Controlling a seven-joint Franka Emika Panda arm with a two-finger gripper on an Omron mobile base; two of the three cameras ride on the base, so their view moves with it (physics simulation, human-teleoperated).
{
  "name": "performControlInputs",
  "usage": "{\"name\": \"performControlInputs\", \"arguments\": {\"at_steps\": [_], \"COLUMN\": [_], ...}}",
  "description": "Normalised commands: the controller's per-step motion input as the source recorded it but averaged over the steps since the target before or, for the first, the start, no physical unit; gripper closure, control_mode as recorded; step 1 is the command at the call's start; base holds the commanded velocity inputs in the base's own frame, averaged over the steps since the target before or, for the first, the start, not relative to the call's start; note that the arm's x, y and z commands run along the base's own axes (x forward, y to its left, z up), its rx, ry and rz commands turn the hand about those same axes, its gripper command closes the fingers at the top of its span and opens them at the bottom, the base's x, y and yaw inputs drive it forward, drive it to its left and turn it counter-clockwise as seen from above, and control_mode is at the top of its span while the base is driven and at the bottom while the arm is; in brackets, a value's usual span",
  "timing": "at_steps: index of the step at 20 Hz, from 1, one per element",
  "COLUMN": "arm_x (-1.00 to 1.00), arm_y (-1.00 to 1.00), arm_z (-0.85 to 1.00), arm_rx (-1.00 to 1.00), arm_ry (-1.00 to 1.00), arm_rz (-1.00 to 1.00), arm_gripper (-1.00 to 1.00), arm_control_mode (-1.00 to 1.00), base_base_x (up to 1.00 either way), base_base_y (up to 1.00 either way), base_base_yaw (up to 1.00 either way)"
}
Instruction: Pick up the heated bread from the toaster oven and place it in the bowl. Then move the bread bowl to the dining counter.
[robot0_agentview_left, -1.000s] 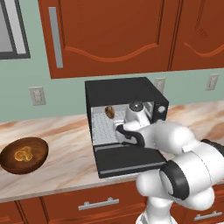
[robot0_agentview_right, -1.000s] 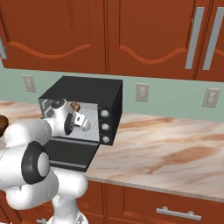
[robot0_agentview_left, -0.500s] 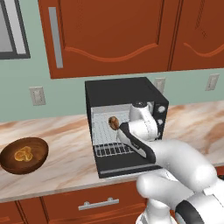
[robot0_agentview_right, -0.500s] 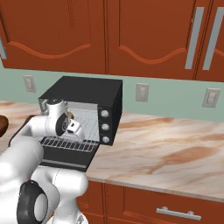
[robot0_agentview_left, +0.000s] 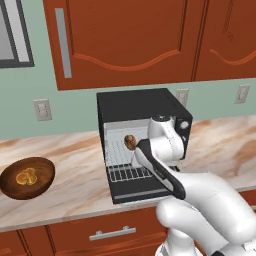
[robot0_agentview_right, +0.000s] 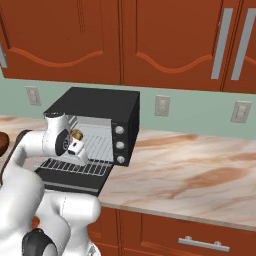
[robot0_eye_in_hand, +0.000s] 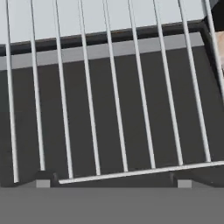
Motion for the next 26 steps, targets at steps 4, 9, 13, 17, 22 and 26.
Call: {"name": "performControlInputs", "arguments": {"at_steps": [4, 9, 13, 17, 22, 26], "arm_x": [-0.08, 0.48, 0.58, 0.55, 0.57, 0.70], "arm_y": [0.61, 0.05, 0.00, 0.00, 0.03, 0.10], "arm_z": [0.85, 0.15, 0.31, 0.14, 0.00, 0.00], "arm_rx": [-0.06, -0.04, 0.00, -0.02, 0.00, 0.00], "arm_ry": [-0.46, -0.28, -0.16, 0.00, 0.00, 0.00], "arm_rz": [0.00, 0.00, 0.00, 0.06, 0.07, 0.05], "arm_gripper": [-1.00, -1.00, -1.00, -1.00, -1.00, -1.00], "arm_control_mode": [-1.00, -1.00, -1.00, -1.00, -1.00, -1.00], "base_base_x": [0.00, 0.00, 0.00, 0.00, 0.00, 0.00], "base_base_y": [0.00, 0.00, 0.00, 0.00, 0.00, 0.00], "base_base_yaw": [0.00, 0.00, 0.00, 0.00, 0.00, 0.00]}}
